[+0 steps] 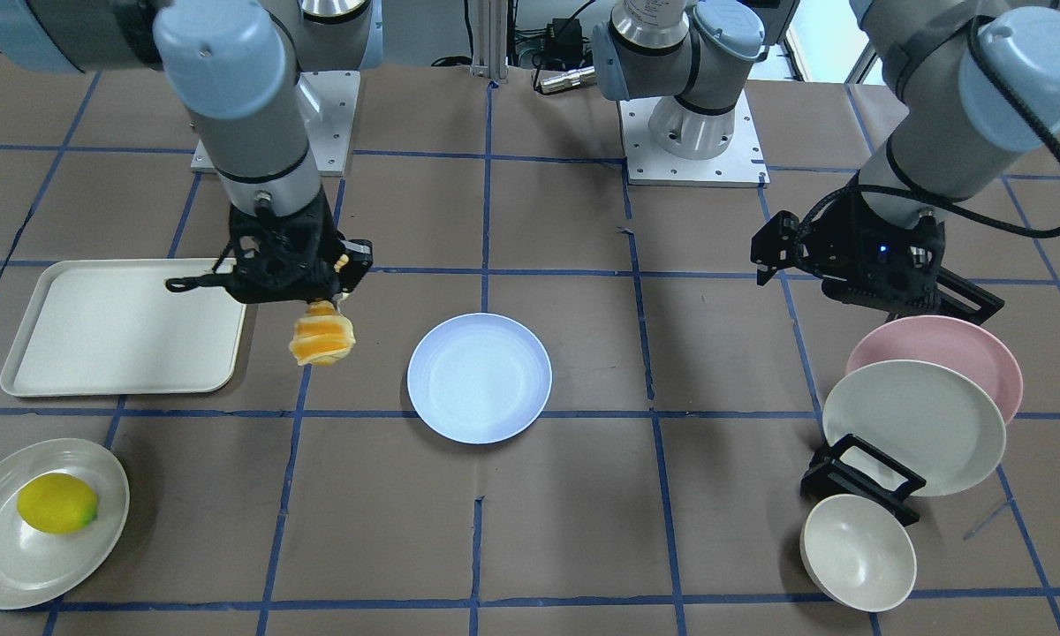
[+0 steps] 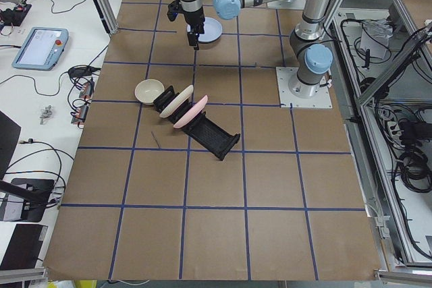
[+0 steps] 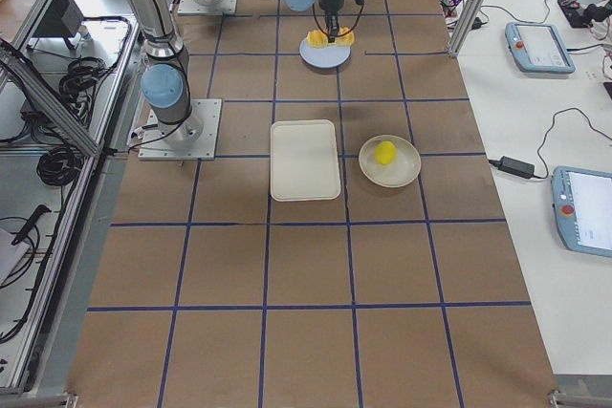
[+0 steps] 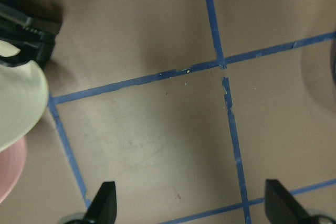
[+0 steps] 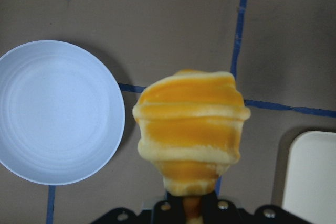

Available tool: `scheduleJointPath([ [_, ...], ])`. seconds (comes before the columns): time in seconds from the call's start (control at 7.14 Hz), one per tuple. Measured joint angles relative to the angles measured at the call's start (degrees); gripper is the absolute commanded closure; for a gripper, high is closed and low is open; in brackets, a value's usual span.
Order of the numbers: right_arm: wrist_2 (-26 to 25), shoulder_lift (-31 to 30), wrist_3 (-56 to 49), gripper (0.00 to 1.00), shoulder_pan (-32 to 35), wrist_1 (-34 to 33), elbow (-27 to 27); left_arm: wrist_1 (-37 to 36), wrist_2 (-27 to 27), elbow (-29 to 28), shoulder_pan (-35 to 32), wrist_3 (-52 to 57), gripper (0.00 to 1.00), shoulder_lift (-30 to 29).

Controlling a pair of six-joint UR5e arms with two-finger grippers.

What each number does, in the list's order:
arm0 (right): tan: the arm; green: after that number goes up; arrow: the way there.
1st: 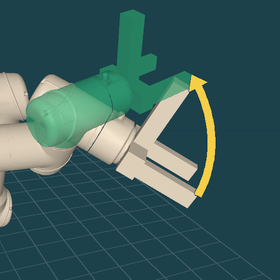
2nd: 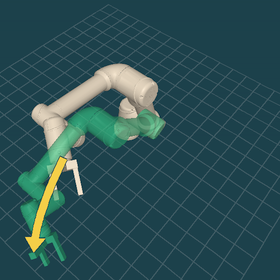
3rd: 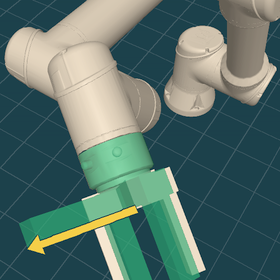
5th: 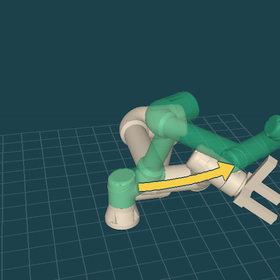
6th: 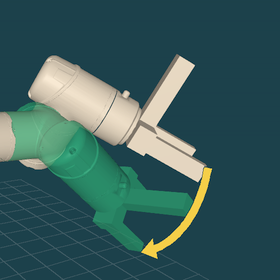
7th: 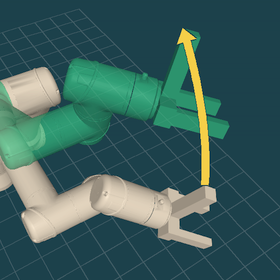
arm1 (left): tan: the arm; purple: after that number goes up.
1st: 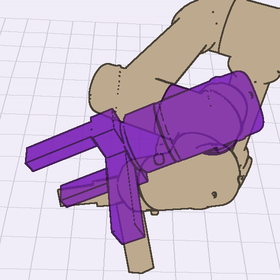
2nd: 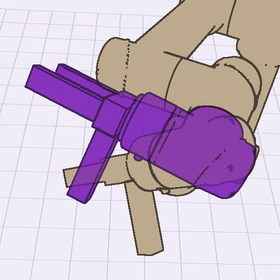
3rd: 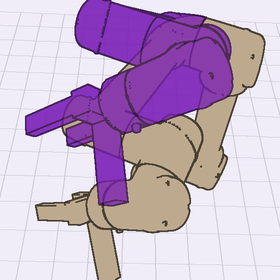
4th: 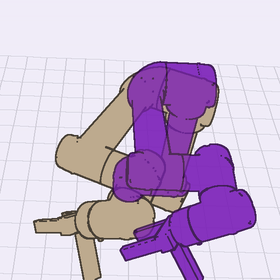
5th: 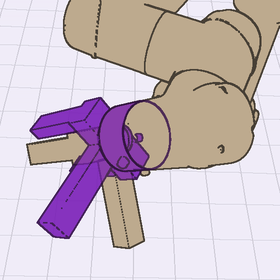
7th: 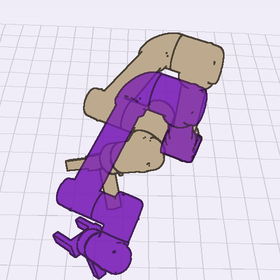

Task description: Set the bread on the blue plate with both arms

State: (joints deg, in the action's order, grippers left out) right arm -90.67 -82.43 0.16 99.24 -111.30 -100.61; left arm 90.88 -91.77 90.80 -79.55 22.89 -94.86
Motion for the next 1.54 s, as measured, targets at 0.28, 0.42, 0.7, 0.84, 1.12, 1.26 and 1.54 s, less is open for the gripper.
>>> scheduleJointPath([
  [0.28,-0.06,5.93,0.70,0.77,3.83,-4.95,0.04,3.63,-0.88,-0.88,-0.74,-2.33,0.00,3.51],
  [0.42,-0.02,8.09,0.84,0.77,5.64,-6.42,0.05,4.25,-1.03,-0.40,-1.40,-3.94,0.00,4.46],
  [0.7,-0.03,13.08,1.00,0.77,9.10,-10.57,0.02,4.46,-0.40,0.79,-3.10,-10.29,0.00,5.00],
  [0.84,-0.18,15.01,1.07,0.77,10.75,-12.58,-0.10,4.24,-0.14,0.68,-3.99,-12.59,0.00,4.99],
  [1.12,-0.60,16.28,1.17,0.76,12.93,-13.89,-0.39,4.13,0.93,0.20,-4.39,-13.29,0.00,4.92],
  [1.26,-0.68,16.46,1.34,0.76,13.42,-14.28,-0.44,4.13,1.73,0.20,-4.30,-13.35,0.00,4.93],
  [1.54,-0.87,17.58,2.64,0.75,14.71,-15.64,-0.25,4.15,2.27,0.20,-4.17,-13.39,0.00,4.94],
])
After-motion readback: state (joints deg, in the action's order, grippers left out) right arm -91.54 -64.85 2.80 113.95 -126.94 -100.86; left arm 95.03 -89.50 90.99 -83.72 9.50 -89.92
